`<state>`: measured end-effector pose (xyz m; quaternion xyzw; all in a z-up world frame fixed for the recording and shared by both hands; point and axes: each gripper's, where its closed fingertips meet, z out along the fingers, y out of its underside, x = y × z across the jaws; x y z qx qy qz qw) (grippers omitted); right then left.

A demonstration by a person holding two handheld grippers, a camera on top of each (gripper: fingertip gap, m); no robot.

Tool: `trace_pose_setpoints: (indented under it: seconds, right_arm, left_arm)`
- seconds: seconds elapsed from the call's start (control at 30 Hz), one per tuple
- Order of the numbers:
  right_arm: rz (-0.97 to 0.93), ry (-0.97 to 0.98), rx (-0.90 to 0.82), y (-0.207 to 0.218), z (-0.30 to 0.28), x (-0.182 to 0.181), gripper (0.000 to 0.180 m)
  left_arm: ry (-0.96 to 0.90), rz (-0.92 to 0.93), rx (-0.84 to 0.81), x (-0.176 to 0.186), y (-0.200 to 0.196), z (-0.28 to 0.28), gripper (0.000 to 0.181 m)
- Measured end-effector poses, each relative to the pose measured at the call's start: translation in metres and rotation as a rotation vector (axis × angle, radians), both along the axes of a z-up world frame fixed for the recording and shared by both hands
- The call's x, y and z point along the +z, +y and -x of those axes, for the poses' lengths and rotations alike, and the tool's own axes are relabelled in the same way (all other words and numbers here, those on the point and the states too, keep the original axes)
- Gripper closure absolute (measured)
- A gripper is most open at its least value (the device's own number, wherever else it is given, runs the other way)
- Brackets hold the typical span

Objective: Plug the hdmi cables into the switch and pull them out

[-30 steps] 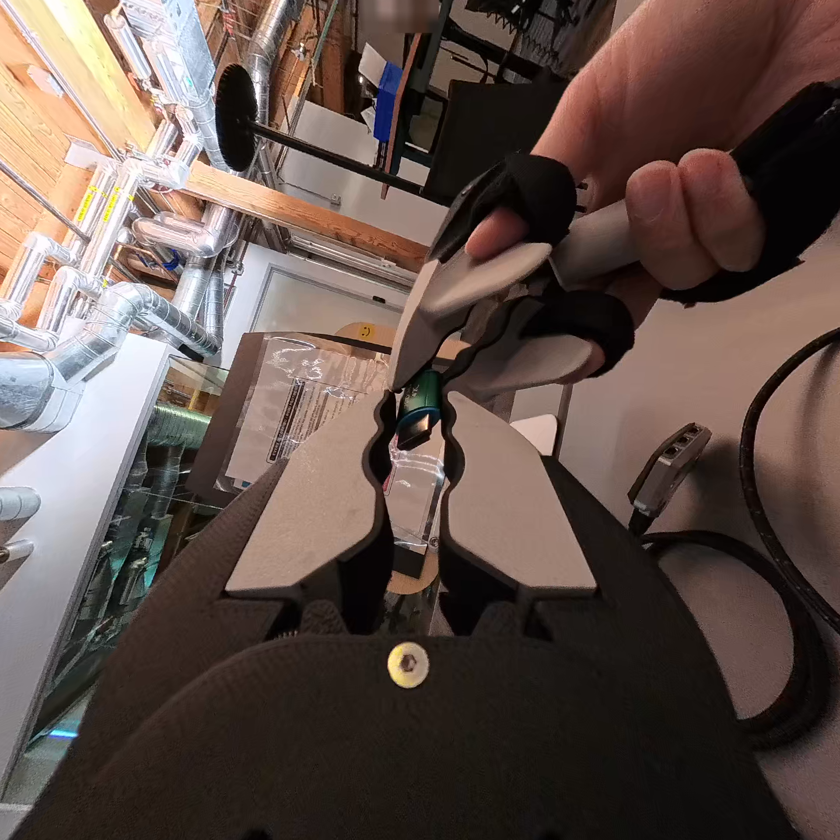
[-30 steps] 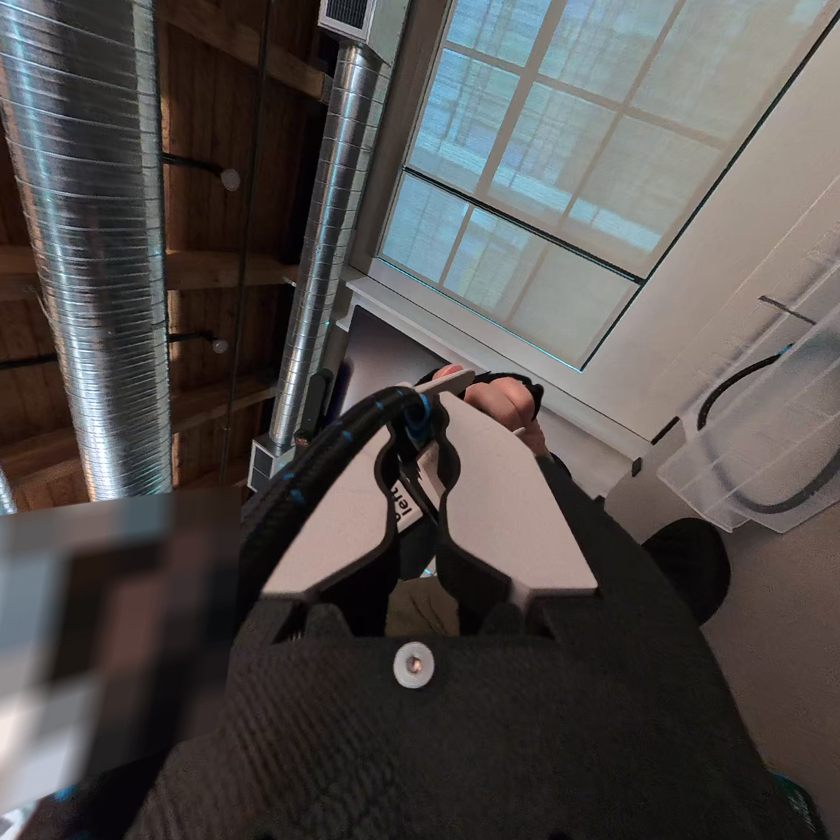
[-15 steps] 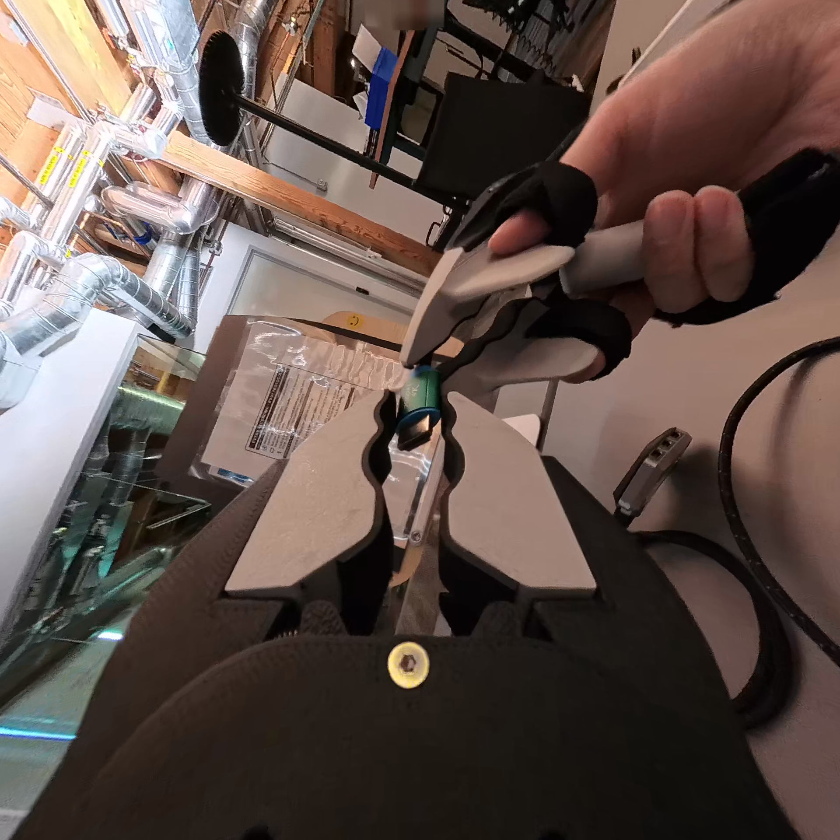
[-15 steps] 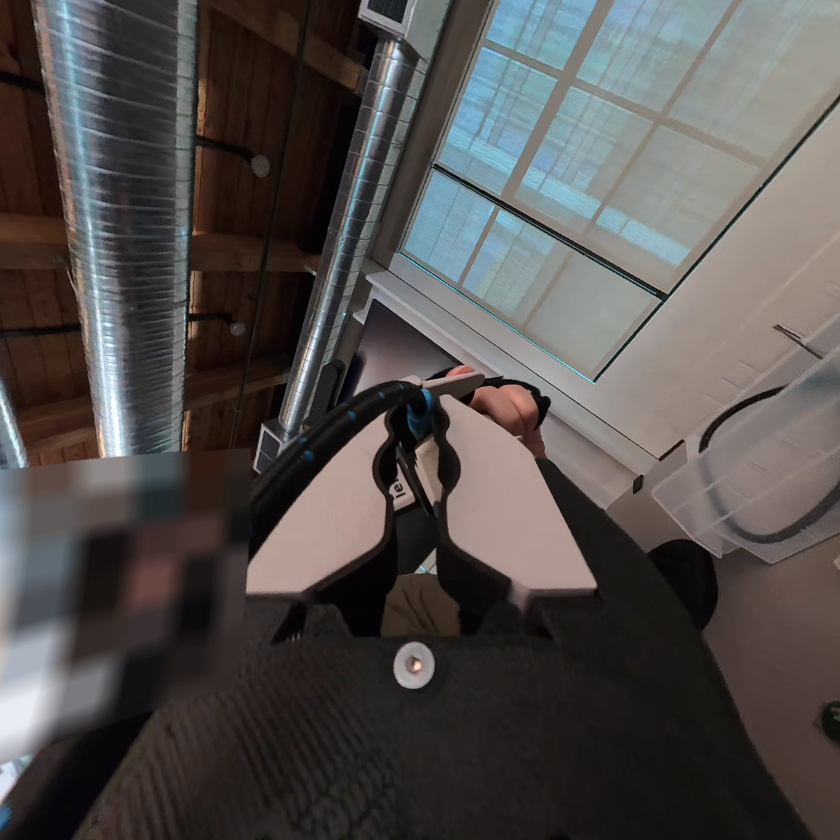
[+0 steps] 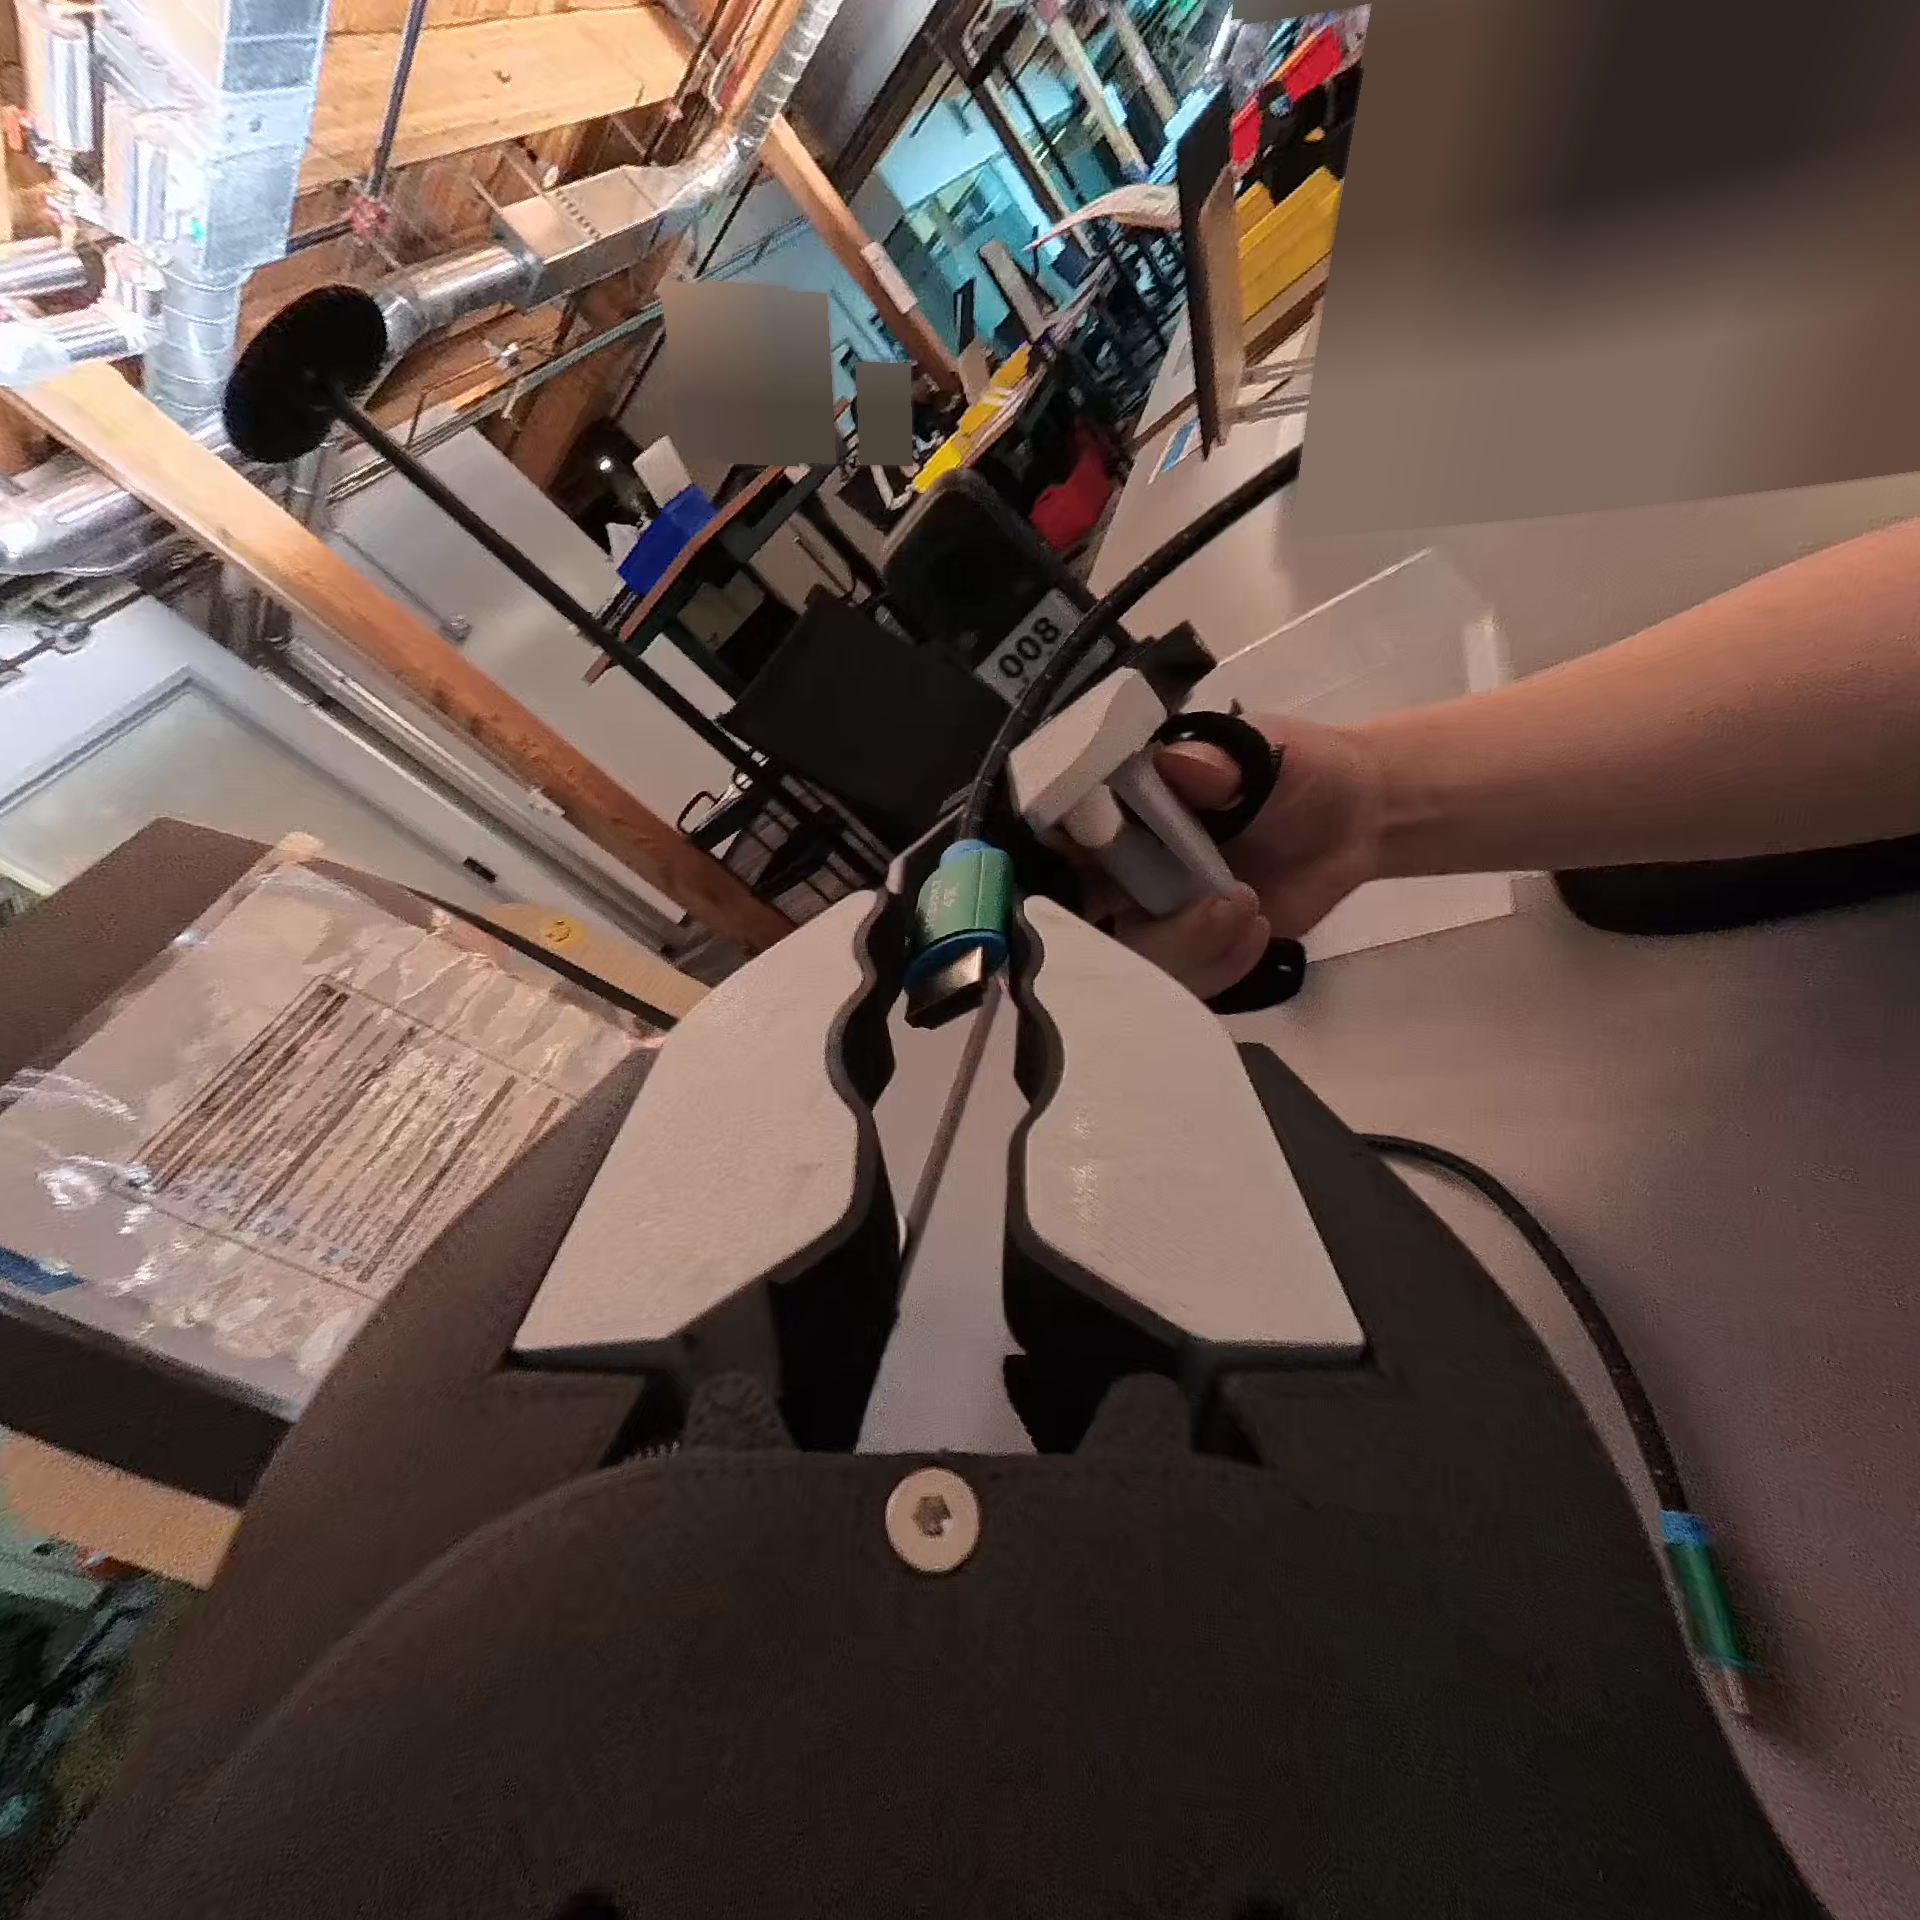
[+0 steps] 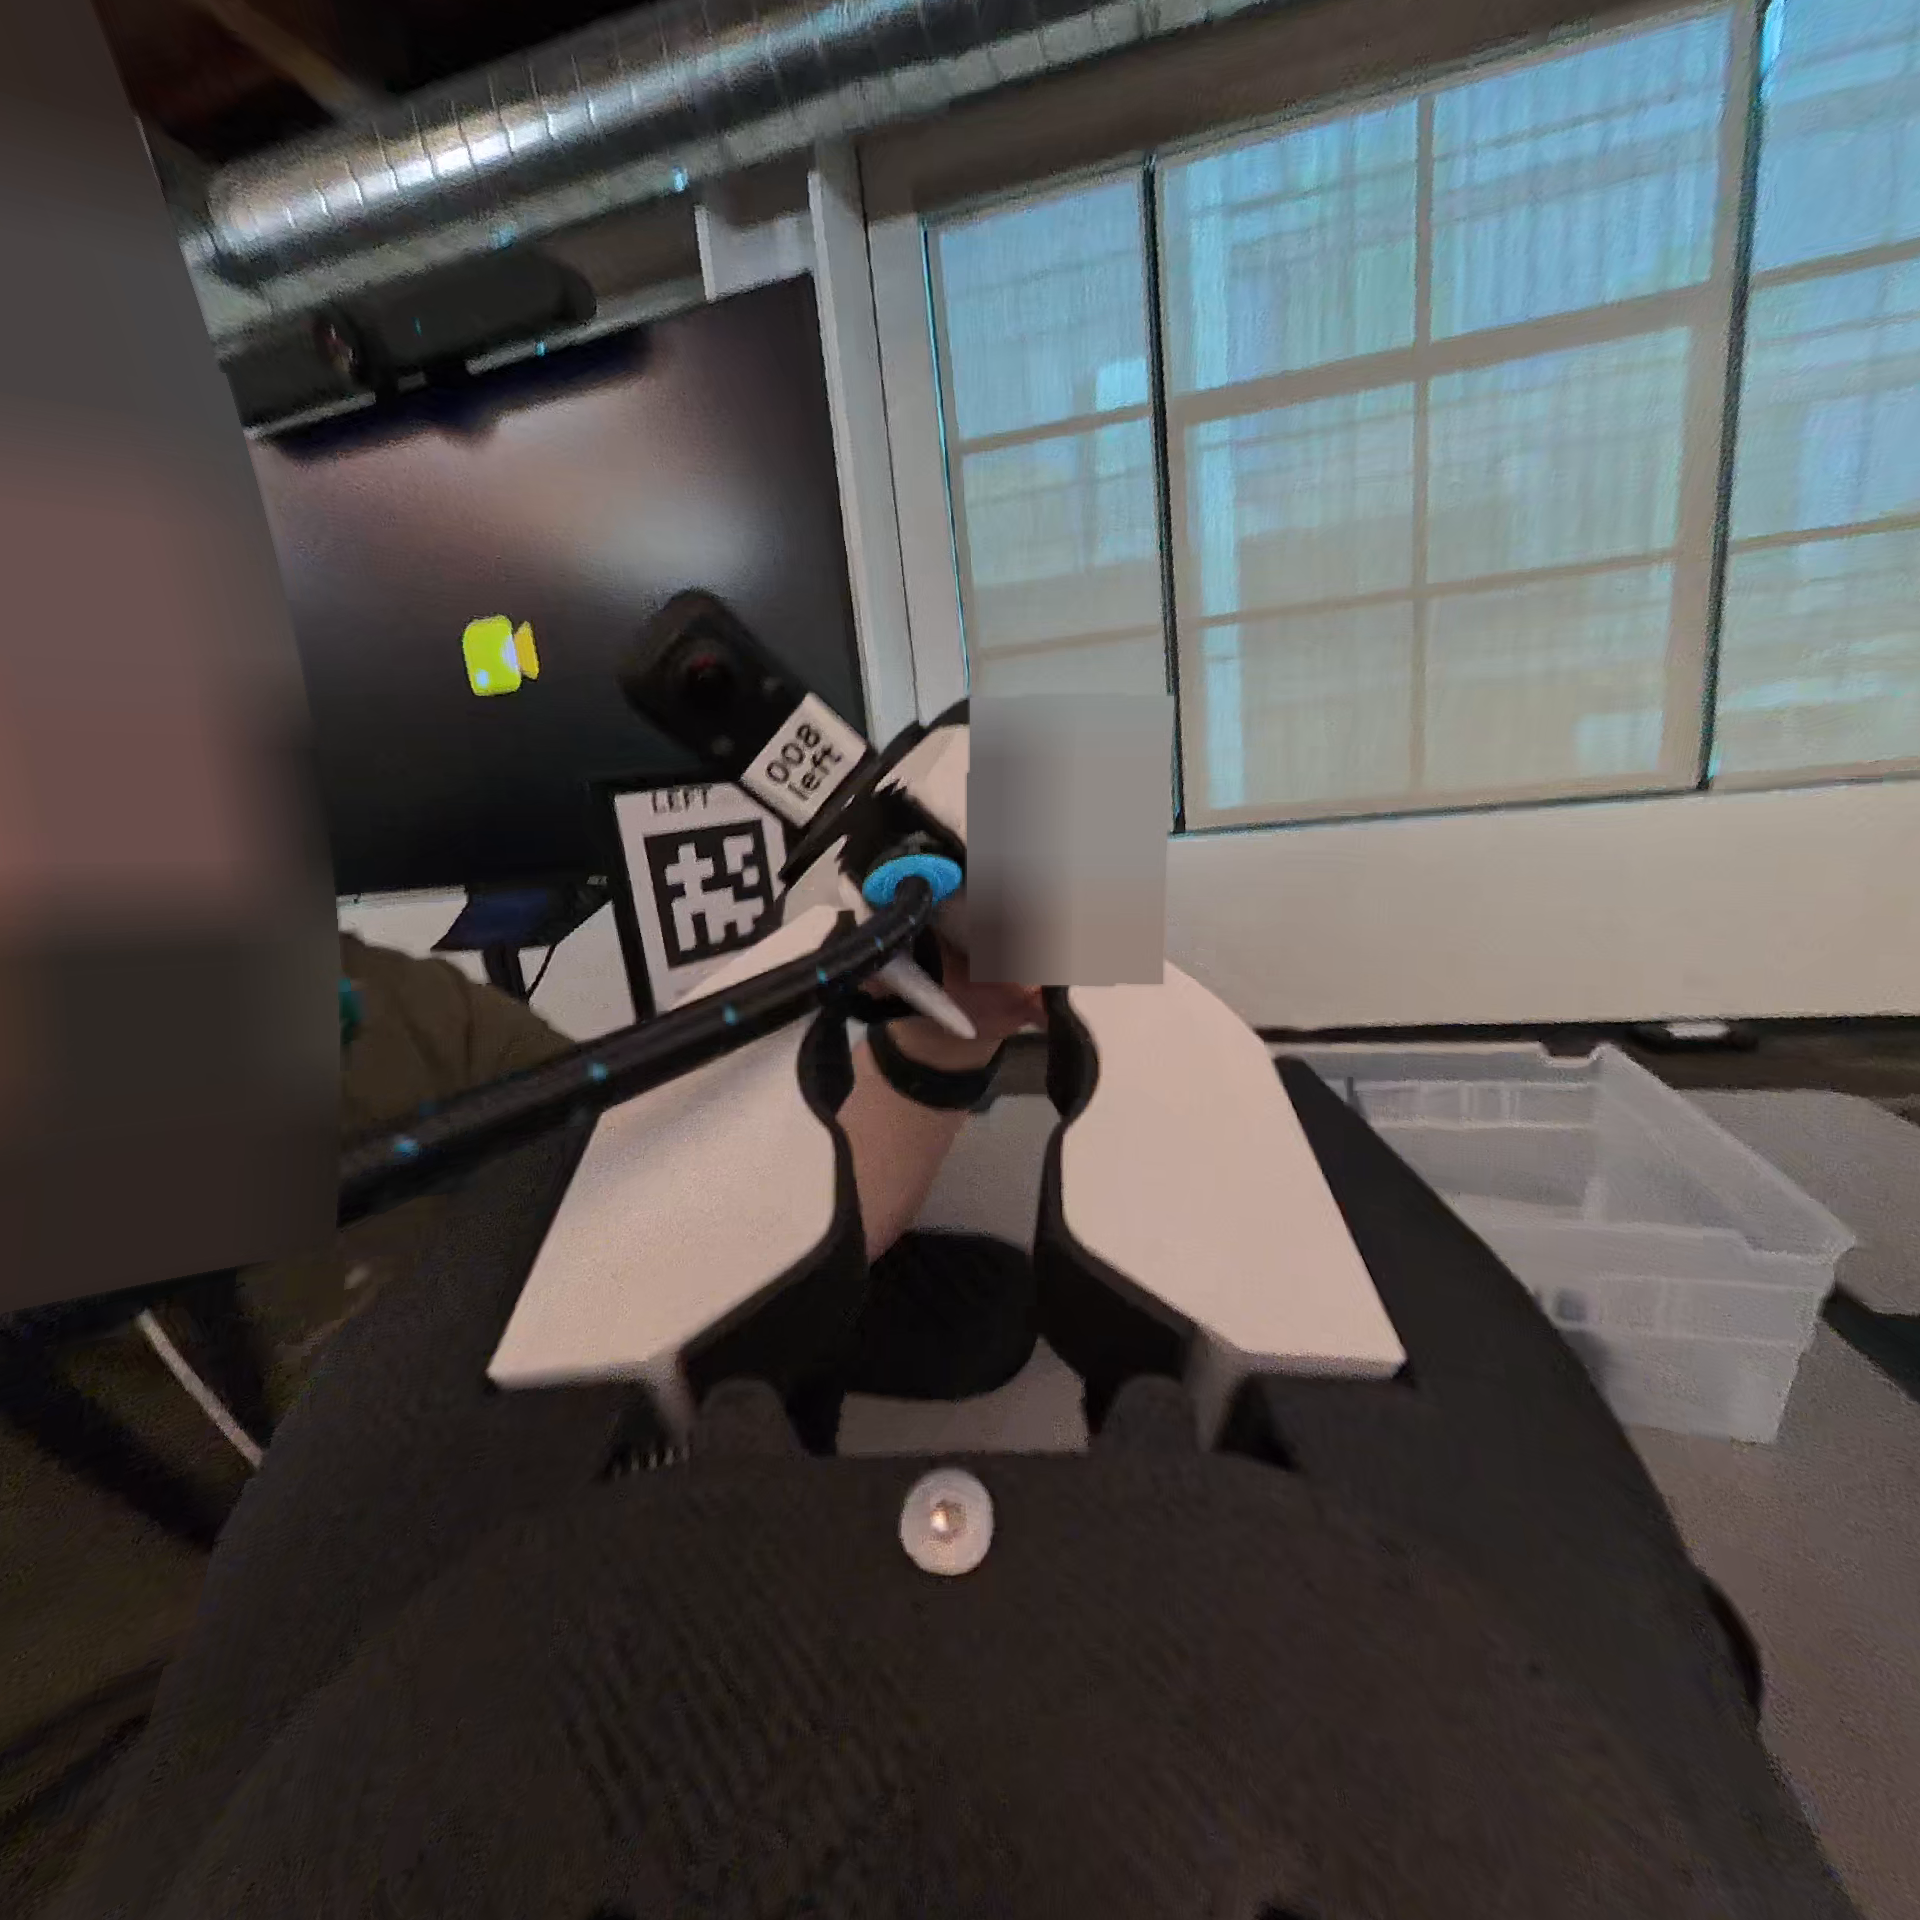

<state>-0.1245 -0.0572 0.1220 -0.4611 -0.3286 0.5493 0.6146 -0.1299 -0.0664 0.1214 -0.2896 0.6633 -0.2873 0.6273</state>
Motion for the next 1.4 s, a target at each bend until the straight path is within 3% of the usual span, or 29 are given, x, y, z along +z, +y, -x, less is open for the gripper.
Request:
trace_pose_setpoints:
  seconds: [0.03,0.7,1.4]
  right_arm:
    - [0.025,-0.031,0.02,-0.001,0.003,-0.003,0.148]
    - [-0.048,-0.082,-0.06,-0.002,0.014,-0.002,0.169]
    - [0.022,-0.125,-0.038,0.004,0.017,-0.014,0.169]
  left_arm:
    - [0.005,0.004,-0.009,0.0,-0.001,0.001,0.162]
    - [0.099,0.115,-0.059,-0.009,0.003,0.005,0.162]
    - [0.19,0.127,-0.044,-0.023,0.009,0.007,0.162]
